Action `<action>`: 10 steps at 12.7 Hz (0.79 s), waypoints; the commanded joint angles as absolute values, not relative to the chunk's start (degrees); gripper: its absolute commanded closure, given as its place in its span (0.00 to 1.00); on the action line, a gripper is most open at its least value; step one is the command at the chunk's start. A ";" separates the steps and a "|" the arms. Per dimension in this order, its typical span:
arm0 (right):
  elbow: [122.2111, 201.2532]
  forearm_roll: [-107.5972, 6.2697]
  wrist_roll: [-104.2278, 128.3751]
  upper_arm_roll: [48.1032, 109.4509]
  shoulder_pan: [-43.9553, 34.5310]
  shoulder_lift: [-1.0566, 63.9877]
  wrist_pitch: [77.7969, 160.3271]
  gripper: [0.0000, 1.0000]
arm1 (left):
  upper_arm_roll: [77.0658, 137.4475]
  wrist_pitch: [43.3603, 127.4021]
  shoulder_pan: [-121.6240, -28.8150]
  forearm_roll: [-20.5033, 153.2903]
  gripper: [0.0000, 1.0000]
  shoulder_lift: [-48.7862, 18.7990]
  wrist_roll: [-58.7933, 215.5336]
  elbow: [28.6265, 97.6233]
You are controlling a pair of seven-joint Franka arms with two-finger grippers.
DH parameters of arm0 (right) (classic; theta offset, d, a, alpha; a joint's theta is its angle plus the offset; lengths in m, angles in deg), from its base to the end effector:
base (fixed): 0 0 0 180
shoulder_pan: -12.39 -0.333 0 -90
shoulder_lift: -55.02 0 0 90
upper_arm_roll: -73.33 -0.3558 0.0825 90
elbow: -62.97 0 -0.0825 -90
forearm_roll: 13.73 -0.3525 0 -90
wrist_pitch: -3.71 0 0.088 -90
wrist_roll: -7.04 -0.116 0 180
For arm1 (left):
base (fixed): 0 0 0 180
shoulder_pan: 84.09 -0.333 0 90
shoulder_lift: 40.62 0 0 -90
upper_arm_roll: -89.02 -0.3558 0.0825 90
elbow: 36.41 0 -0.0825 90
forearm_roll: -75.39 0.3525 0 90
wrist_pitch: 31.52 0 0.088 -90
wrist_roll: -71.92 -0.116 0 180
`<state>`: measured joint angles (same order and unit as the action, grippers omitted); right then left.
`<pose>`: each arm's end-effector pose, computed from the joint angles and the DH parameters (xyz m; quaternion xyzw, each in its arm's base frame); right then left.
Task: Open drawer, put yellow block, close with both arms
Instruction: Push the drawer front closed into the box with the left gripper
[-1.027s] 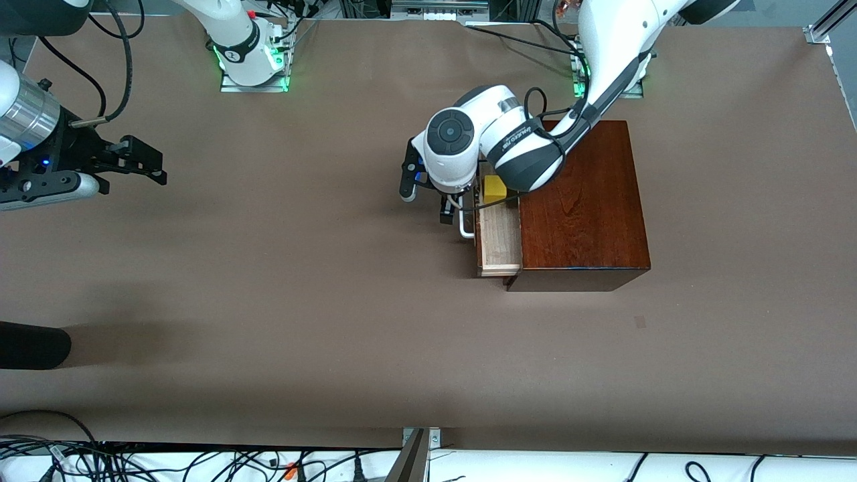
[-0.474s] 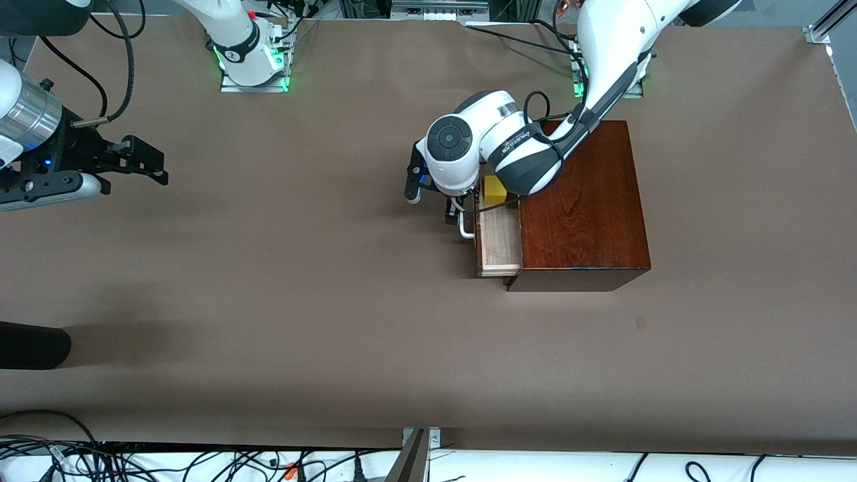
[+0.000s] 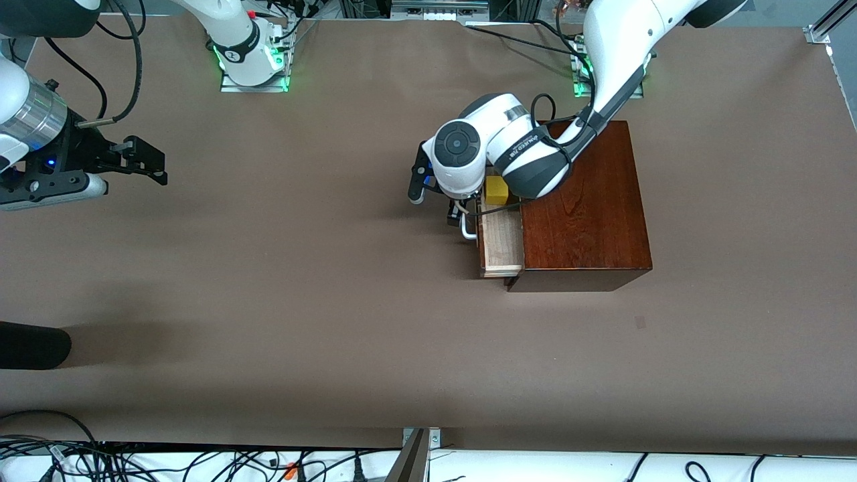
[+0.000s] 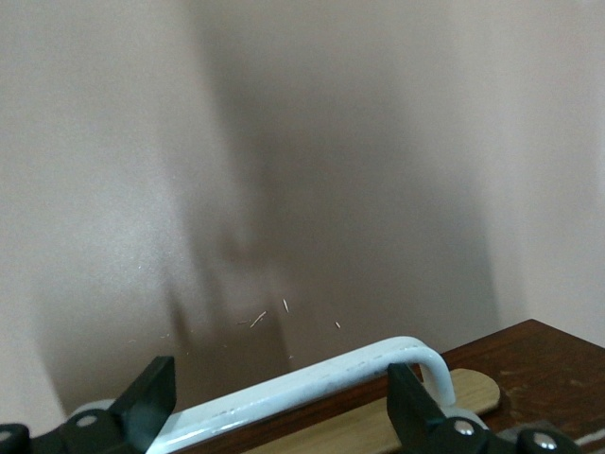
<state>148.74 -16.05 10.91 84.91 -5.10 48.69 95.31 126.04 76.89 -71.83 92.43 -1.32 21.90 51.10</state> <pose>0.5586 0.0698 0.6315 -0.9963 -0.0852 0.0034 0.0091 0.5143 -0.4337 0.3376 0.6264 -0.7719 -0.0876 0.0648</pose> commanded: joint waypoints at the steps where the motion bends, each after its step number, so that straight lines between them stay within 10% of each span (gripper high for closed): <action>1: 148.67 -15.14 11.70 84.93 -5.19 49.04 94.76 0.00 | 124.26 70.88 -76.27 95.78 0.00 -3.69 20.15 52.01; 10: 148.75 -15.22 11.96 85.02 -5.10 49.04 94.41 0.00 | 124.53 68.33 -76.45 95.60 0.00 -5.54 20.24 51.74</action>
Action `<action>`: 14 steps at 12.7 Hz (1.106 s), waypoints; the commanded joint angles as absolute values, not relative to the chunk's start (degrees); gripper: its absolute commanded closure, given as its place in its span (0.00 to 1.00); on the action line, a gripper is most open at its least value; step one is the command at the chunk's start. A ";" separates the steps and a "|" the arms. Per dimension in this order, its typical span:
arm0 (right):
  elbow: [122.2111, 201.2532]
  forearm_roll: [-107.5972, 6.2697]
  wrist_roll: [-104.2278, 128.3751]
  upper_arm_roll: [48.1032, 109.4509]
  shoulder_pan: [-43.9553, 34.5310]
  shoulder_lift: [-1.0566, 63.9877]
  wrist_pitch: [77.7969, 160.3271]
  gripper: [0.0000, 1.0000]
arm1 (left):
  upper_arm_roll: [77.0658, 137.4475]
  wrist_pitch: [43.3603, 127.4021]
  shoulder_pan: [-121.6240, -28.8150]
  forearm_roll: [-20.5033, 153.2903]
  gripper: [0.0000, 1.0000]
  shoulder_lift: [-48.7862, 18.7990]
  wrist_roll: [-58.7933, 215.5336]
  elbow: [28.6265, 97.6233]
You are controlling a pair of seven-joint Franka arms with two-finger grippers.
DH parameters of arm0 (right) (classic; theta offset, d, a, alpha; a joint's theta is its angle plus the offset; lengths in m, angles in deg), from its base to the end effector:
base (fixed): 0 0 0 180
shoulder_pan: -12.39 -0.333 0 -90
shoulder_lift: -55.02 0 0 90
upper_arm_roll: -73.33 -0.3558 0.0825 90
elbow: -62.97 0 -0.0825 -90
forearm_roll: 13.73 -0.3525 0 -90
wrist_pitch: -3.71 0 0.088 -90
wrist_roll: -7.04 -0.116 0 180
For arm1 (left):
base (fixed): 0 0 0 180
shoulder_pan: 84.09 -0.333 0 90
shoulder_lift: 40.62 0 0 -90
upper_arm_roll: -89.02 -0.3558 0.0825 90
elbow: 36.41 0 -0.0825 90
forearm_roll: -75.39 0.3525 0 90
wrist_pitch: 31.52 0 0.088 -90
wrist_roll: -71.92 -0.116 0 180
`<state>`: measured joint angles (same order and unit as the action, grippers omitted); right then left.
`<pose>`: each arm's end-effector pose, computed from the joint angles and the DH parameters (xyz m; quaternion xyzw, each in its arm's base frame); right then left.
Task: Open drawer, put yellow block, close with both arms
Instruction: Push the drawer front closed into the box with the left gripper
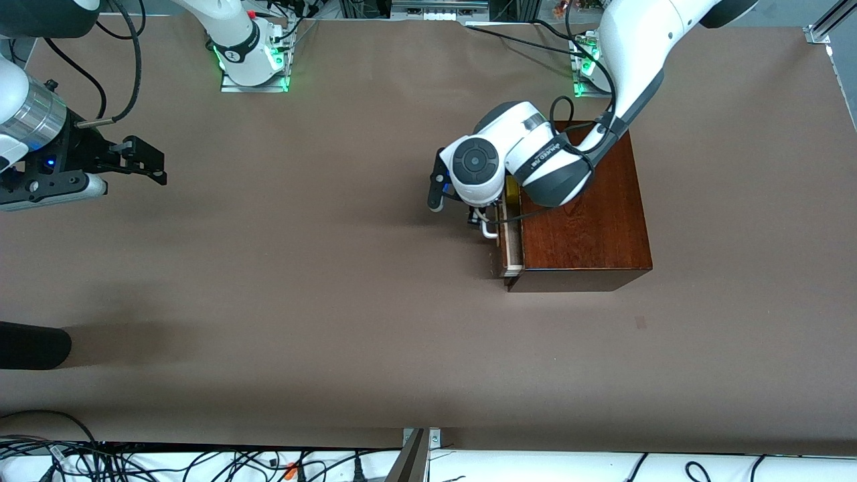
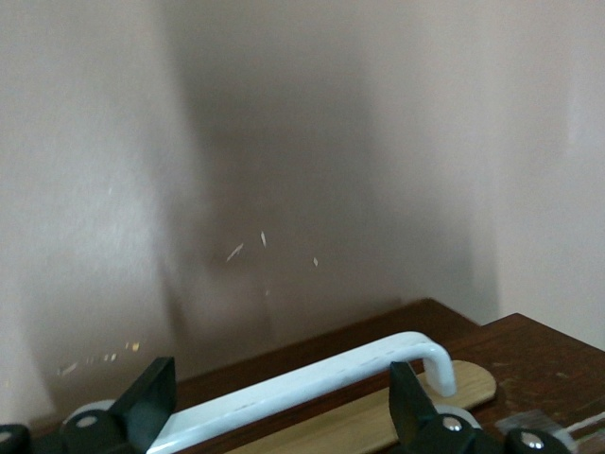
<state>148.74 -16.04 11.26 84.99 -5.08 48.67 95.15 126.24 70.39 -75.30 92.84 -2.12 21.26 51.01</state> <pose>0.5585 0.0688 0.6311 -0.9961 -0.0874 0.0049 0.0089 0.5286 -0.3923 0.3402 0.6374 -0.7561 -0.1349 0.0616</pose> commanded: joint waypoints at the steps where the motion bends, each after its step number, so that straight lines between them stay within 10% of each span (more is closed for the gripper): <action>1: 148.75 -15.22 11.96 85.02 -5.10 49.04 94.41 0.00 | 124.53 67.80 -76.45 95.60 0.00 -6.16 20.24 51.66; 14: 148.67 -15.22 11.88 85.02 -5.10 49.04 94.41 0.00 | 125.85 64.30 -76.97 86.38 0.00 -11.68 36.19 48.58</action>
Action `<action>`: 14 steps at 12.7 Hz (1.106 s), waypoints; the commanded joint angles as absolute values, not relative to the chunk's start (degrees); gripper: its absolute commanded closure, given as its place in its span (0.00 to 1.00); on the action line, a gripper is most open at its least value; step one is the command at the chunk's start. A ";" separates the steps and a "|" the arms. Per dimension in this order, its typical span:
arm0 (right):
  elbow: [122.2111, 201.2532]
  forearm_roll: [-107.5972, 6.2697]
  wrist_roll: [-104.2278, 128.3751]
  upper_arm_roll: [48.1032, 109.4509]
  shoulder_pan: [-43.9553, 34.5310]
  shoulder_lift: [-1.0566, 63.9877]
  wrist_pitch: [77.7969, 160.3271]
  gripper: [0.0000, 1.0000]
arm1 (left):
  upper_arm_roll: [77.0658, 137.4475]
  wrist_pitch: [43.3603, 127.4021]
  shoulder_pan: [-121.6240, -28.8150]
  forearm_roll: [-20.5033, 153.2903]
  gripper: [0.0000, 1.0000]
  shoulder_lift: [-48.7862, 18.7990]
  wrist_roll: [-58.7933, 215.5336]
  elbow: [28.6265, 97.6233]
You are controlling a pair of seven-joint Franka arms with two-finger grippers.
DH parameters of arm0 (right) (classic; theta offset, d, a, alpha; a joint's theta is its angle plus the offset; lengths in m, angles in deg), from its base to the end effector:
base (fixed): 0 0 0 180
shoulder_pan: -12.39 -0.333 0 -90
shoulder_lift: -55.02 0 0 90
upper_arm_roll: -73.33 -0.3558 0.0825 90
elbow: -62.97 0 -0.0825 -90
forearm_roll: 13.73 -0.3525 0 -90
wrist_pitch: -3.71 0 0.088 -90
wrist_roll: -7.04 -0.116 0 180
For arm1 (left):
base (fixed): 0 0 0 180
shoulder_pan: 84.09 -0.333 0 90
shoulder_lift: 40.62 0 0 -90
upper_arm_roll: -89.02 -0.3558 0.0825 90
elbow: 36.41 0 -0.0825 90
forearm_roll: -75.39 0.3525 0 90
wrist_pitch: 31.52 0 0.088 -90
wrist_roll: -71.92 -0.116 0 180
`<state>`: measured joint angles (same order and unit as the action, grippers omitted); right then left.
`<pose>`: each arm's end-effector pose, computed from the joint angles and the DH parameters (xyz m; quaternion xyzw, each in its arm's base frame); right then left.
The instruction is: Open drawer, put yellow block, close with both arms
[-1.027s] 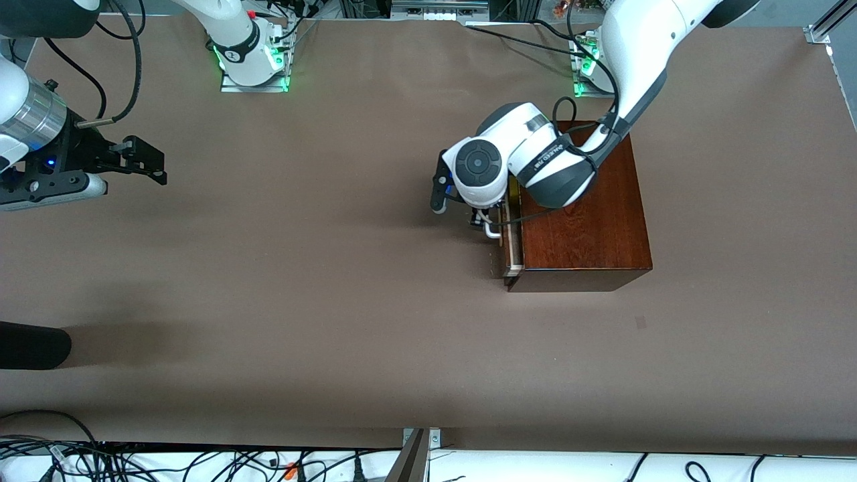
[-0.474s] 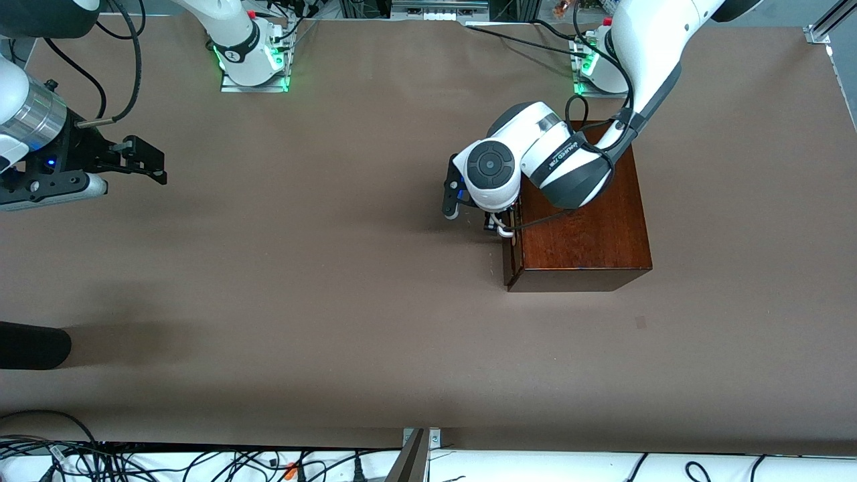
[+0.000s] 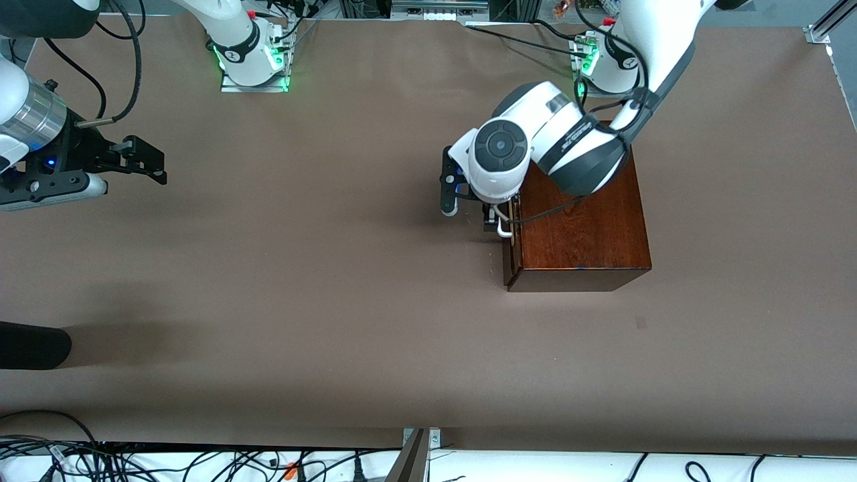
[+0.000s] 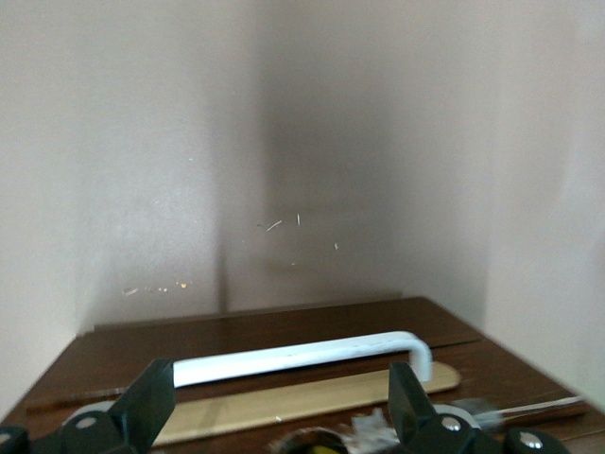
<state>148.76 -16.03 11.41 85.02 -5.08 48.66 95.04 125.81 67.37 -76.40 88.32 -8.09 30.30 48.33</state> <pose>0.5583 0.0685 0.6306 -0.9960 -0.0884 0.0061 0.0088 0.5349 -0.3799 0.4154 0.7200 -0.6838 -0.1045 0.0556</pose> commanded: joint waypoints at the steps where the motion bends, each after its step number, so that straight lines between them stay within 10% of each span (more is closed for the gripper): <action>1: 148.75 -15.22 11.79 85.02 -5.10 48.95 94.41 0.00 | 125.93 62.46 -77.93 86.28 0.00 -13.70 40.93 48.58; 11: 148.67 -15.22 11.61 85.10 -5.02 48.95 94.41 0.00 | 124.10 42.05 -87.15 84.54 0.00 -20.38 73.42 34.17; 14: 148.75 -15.31 11.61 85.11 -5.02 48.95 94.41 0.00 | 109.46 47.39 -83.59 82.68 0.00 -29.16 73.24 39.85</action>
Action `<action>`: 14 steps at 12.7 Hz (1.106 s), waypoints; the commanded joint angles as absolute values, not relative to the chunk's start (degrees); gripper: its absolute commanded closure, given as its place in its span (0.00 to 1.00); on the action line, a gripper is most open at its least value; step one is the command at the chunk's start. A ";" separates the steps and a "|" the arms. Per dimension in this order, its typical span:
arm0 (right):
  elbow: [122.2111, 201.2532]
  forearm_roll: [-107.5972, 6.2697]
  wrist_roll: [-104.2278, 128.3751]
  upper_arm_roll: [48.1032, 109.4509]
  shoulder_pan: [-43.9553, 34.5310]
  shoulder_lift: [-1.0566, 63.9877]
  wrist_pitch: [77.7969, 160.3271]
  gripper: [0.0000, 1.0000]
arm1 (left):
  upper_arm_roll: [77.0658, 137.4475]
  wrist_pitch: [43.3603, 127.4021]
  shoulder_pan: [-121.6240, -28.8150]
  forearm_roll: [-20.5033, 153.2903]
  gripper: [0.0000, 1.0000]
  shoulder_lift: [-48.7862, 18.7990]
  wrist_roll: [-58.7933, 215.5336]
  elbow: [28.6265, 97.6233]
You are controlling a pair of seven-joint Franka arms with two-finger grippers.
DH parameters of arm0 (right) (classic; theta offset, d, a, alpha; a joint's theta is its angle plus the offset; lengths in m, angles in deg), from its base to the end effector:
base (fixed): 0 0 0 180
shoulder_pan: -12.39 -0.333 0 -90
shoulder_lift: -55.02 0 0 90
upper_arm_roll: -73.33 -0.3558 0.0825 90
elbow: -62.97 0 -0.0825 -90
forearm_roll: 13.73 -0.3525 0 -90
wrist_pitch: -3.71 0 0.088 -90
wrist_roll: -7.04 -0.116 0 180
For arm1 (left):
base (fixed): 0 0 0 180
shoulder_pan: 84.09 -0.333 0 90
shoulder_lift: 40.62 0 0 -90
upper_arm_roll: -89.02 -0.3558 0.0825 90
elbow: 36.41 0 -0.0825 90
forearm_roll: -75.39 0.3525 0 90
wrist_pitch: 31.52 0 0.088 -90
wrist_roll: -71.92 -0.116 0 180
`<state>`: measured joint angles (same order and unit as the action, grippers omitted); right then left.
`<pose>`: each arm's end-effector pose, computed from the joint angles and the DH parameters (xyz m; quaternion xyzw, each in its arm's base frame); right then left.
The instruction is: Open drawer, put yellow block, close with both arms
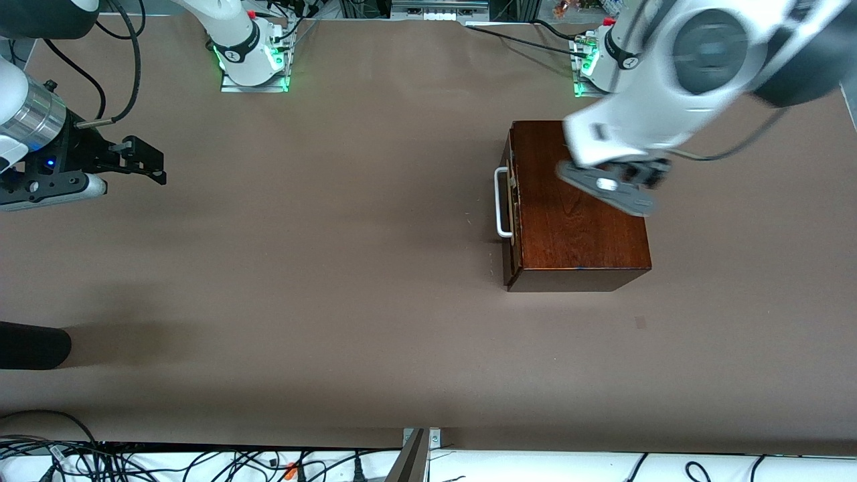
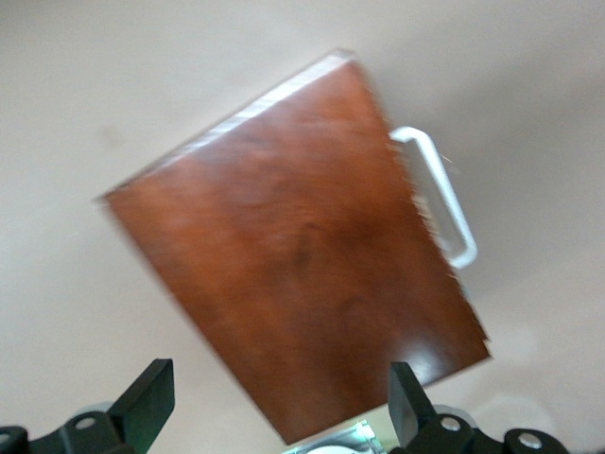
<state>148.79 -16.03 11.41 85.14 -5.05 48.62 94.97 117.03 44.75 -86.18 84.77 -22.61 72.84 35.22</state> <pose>0.5585 0.0672 0.6299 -0.9961 -0.0871 0.0073 0.0086 0.5619 -0.1894 0.6137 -0.9745 0.2012 0.0950 0.0304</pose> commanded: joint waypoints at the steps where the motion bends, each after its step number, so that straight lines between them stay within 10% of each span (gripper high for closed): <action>1: 148.75 -15.31 11.61 85.11 -5.02 48.95 94.41 0.00 | 104.97 49.50 -82.26 82.51 0.00 -31.80 73.24 42.57; 6: 148.75 -15.31 11.61 85.11 -5.02 48.95 94.50 0.00 | 91.85 61.72 -80.14 76.45 0.00 -43.06 73.33 58.40; 14: 148.67 -15.31 11.52 85.11 -5.02 48.95 94.58 0.00 | 87.00 61.47 -77.94 76.18 0.00 -43.78 73.41 60.80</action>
